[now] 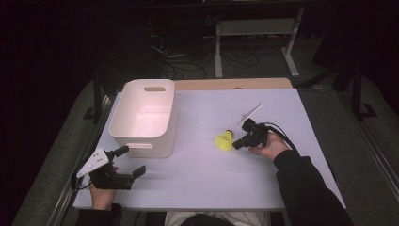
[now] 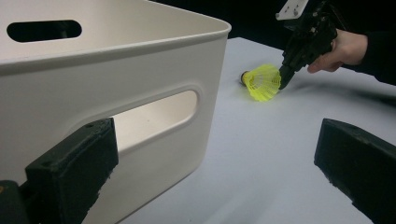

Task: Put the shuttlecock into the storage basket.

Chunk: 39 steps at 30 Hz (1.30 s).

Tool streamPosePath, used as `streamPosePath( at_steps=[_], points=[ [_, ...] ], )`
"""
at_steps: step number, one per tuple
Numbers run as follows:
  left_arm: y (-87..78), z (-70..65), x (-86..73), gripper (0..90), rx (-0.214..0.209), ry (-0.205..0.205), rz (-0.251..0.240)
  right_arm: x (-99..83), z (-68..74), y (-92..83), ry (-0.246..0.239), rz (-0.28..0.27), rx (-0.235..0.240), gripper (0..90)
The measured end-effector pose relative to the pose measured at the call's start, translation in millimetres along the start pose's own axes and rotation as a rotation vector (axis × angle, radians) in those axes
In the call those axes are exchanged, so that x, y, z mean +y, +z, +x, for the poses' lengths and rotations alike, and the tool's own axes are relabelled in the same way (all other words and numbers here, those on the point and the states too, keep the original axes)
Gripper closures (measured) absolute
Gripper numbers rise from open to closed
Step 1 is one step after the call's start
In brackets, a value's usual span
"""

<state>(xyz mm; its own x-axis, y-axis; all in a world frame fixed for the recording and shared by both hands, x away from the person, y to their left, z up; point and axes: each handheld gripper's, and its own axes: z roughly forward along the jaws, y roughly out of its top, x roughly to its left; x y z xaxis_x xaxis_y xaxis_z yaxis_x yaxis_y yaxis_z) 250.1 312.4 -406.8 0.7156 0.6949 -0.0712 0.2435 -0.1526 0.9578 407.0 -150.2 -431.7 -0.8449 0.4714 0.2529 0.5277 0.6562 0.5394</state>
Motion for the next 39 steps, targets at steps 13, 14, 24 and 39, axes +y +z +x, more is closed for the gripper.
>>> streamPosePath(
  at_steps=[13, 14, 24, 39],
  points=[
    [0.1, -0.1, 0.0, 0.0, -0.003, 0.0, 0.001, 17.3, 5.4, 10.2, -0.037, 0.001, 0.005, 89.2],
    [0.1, -0.1, 0.0, 0.0, -0.002, 0.001, 0.001, 18.4, 5.4, 11.2, -0.041, 0.003, 0.004, 89.2],
    [0.1, -0.1, 0.0, 0.0, -0.003, 0.001, 0.001, 29.6, 4.5, 18.5, -0.044, 0.0, -0.005, 89.2],
    [0.3, 0.0, 0.0, 0.0, -0.005, 0.002, 0.003, 40.6, -2.4, 26.0, -0.028, -0.032, -0.011, 89.2]
  ],
)
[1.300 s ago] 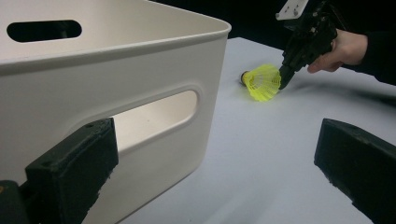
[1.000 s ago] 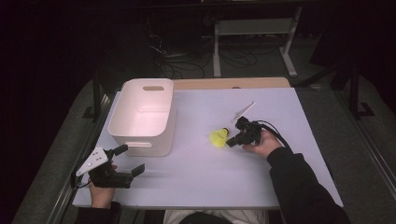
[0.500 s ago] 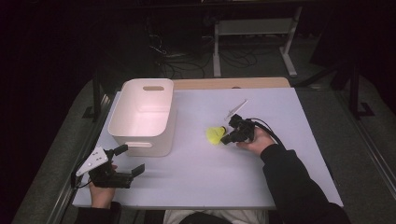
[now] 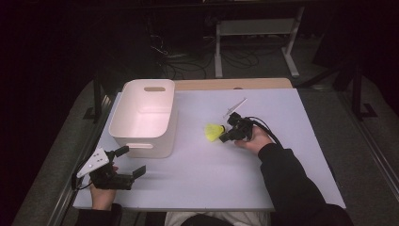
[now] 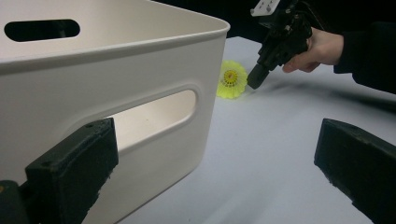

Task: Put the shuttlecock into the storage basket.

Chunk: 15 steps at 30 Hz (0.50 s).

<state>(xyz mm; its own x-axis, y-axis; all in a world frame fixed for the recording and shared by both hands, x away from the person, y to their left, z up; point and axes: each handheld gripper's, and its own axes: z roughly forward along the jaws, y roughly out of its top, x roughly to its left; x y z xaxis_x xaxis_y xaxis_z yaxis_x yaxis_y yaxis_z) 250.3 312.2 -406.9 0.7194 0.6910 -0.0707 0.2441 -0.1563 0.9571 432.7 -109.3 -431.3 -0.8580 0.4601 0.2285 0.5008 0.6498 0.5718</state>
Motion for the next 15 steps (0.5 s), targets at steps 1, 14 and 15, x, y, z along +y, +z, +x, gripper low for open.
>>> streamPosePath(
  at_steps=[1, 14, 15],
  points=[
    [0.1, 0.0, 0.0, 0.0, 0.0, 0.0, 0.0, 0.9, -0.2, -0.1, -0.001, -0.001, -0.001, 89.2],
    [0.2, -0.1, 0.0, 0.0, -0.001, -0.001, 0.0, 9.0, -7.6, 6.3, 0.014, -0.011, -0.009, 89.2],
    [0.1, -0.1, -0.1, 0.0, 0.0, 0.0, 0.001, 9.6, -8.3, 6.5, 0.018, -0.013, -0.009, 89.2]
  ],
)
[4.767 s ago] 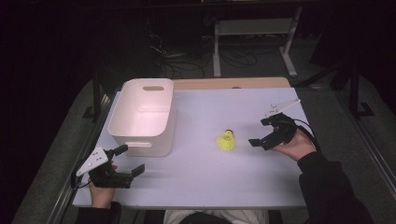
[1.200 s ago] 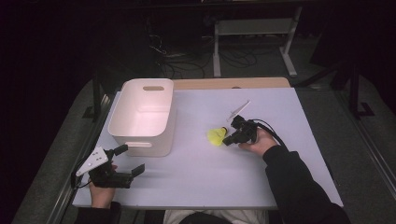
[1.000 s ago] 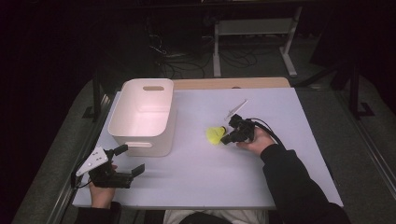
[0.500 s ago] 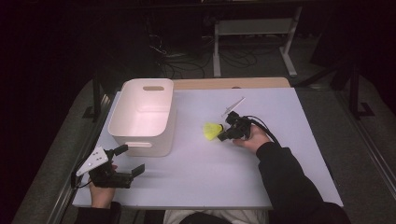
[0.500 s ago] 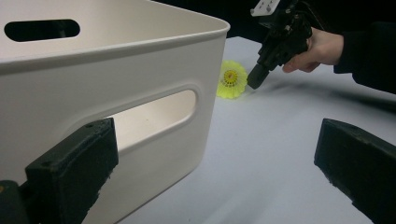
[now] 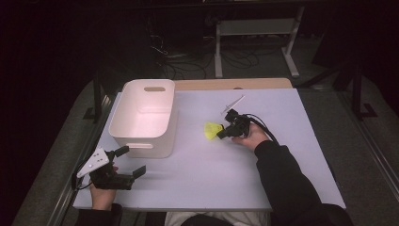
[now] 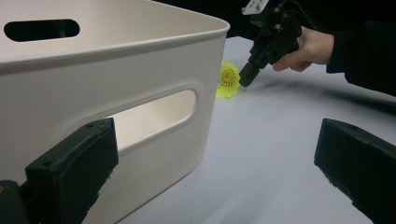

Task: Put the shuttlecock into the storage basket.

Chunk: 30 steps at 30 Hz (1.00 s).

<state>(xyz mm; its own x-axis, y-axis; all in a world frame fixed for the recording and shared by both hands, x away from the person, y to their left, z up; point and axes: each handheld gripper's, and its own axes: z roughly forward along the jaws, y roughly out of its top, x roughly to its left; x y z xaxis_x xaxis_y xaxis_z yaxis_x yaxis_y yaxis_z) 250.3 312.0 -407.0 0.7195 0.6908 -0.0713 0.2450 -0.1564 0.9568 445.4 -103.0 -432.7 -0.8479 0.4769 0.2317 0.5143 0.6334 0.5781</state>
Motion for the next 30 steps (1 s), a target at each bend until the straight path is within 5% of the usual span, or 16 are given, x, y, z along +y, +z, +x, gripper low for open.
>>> streamPosePath(
  at_steps=[30],
  points=[
    [-0.1, 0.0, 0.1, 0.0, 0.0, 0.0, -0.002, 8.4, -8.4, 5.2, 0.017, -0.01, -0.025, 89.2]
  ],
)
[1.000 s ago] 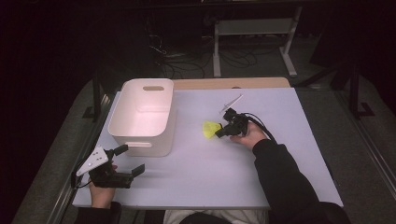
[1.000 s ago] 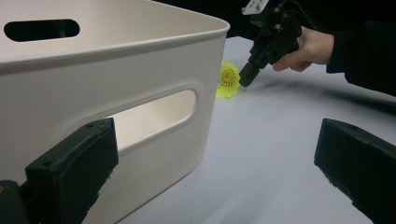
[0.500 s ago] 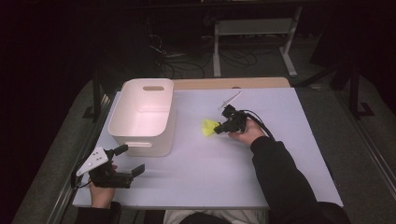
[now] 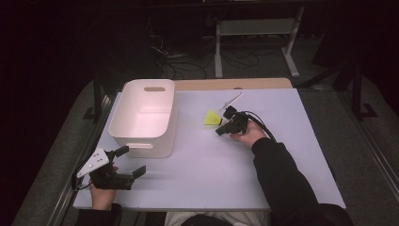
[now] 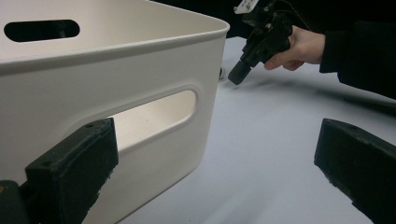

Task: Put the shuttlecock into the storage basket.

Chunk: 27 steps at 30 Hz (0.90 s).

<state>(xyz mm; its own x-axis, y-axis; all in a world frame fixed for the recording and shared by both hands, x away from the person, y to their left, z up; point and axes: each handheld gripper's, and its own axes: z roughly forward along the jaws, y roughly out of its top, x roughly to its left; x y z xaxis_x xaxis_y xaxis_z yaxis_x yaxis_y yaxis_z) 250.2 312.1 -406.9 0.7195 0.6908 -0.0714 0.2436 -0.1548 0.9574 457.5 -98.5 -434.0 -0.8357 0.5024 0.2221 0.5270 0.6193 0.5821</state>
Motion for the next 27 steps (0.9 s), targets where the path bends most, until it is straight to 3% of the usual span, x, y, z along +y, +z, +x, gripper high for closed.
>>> streamPosePath(
  at_steps=[9, 27],
  points=[
    [-0.2, 0.0, 0.0, 0.0, -0.002, 0.001, 0.0, -1.2, -0.1, 3.5, 0.003, 0.009, 0.0, 89.1],
    [-0.1, 0.0, 0.0, 0.0, -0.004, 0.002, 0.002, -6.3, -7.0, -13.5, 0.024, -0.01, -0.04, 89.1]
  ],
)
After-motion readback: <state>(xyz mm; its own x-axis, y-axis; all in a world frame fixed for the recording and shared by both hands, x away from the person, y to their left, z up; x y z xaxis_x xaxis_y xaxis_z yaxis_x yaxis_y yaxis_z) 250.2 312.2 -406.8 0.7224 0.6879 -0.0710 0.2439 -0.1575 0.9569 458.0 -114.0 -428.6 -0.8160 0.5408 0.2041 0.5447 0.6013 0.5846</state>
